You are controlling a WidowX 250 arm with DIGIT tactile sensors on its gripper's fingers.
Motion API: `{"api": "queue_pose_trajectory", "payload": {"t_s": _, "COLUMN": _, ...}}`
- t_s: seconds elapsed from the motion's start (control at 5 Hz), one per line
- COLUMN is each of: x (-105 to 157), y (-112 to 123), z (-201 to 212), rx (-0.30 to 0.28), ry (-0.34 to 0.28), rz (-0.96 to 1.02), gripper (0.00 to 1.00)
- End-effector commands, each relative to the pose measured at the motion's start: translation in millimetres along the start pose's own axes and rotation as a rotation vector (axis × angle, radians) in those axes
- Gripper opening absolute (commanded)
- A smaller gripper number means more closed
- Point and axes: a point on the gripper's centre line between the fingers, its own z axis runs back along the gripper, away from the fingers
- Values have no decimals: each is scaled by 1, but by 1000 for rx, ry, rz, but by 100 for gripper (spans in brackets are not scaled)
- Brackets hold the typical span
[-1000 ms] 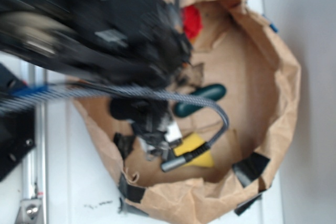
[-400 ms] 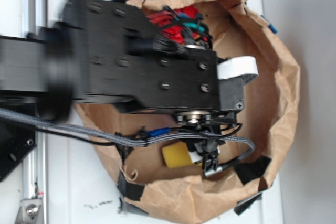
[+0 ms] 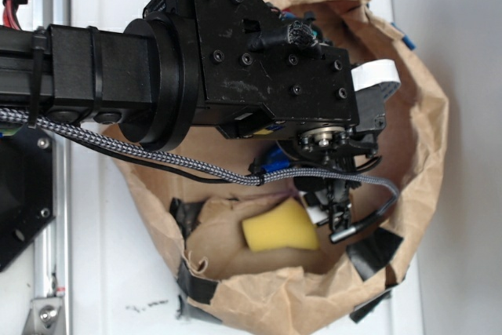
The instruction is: Grab the plastic pickle.
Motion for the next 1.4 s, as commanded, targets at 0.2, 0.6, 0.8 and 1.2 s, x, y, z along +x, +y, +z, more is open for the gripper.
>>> {"api": "queue_pose_trajectory", "payload": {"t_s": 0.2, "x": 11, "y": 10, "z": 18, "rx": -26, "ry": -113, "rz": 56, "gripper": 100}}
{"api": "queue_pose_trajectory", "payload": {"t_s": 0.6, "x": 6, "y": 16, "z": 9, "rx": 6, "ry": -120, "rz": 184, "gripper": 100}}
{"api": "queue_pose_trajectory", "payload": {"t_s": 0.8, "x": 5, "y": 11, "z": 3, "rx": 39, "ry": -136, "rz": 188, "gripper": 100}}
{"api": "queue_pose_trajectory", "payload": {"t_s": 1.2, "x": -8, "y": -12, "z": -29, "rx": 88, "ry": -186, "rz": 17, "gripper": 100}}
